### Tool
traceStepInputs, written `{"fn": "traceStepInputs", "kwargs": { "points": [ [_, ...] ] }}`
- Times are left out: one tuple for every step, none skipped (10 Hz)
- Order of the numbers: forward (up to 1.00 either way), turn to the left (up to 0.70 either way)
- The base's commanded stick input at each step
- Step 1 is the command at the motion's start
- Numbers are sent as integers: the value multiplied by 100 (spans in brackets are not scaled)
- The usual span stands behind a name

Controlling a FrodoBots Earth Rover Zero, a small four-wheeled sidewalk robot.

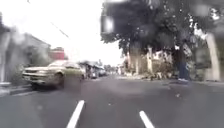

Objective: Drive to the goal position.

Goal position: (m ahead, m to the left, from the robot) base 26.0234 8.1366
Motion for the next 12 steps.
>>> {"fn": "traceStepInputs", "kwargs": {
  "points": [
    [100,-39],
    [100,-39],
    [100,1],
    [100,6],
    [100,6],
    [100,6],
    [100,1],
    [100,8],
    [100,8],
    [100,8],
    [100,8],
    [100,9]
  ]
}}
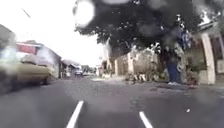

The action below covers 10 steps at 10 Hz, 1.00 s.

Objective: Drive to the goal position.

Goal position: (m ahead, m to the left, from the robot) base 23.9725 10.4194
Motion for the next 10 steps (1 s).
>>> {"fn": "traceStepInputs", "kwargs": {
  "points": [
    [100,14],
    [100,1],
    [100,15],
    [100,6],
    [100,18],
    [100,18],
    [100,9],
    [100,1],
    [100,5],
    [100,-7]
  ]
}}
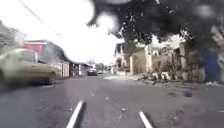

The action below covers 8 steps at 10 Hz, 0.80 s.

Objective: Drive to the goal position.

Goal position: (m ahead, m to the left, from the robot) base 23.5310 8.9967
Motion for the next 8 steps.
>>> {"fn": "traceStepInputs", "kwargs": {
  "points": [
    [100,-40],
    [100,-40],
    [100,-40],
    [100,-40],
    [100,-40],
    [100,-40],
    [100,-40],
    [100,-39]
  ]
}}
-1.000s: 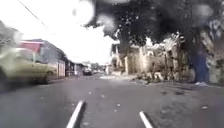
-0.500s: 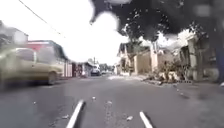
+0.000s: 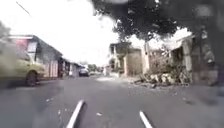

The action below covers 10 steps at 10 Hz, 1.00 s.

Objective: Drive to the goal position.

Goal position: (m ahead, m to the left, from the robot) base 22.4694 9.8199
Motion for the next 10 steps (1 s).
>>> {"fn": "traceStepInputs", "kwargs": {
  "points": [
    [100,-27],
    [100,19],
    [100,14],
    [100,22],
    [100,19],
    [100,21],
    [100,3],
    [100,0],
    [100,13],
    [100,3]
  ]
}}
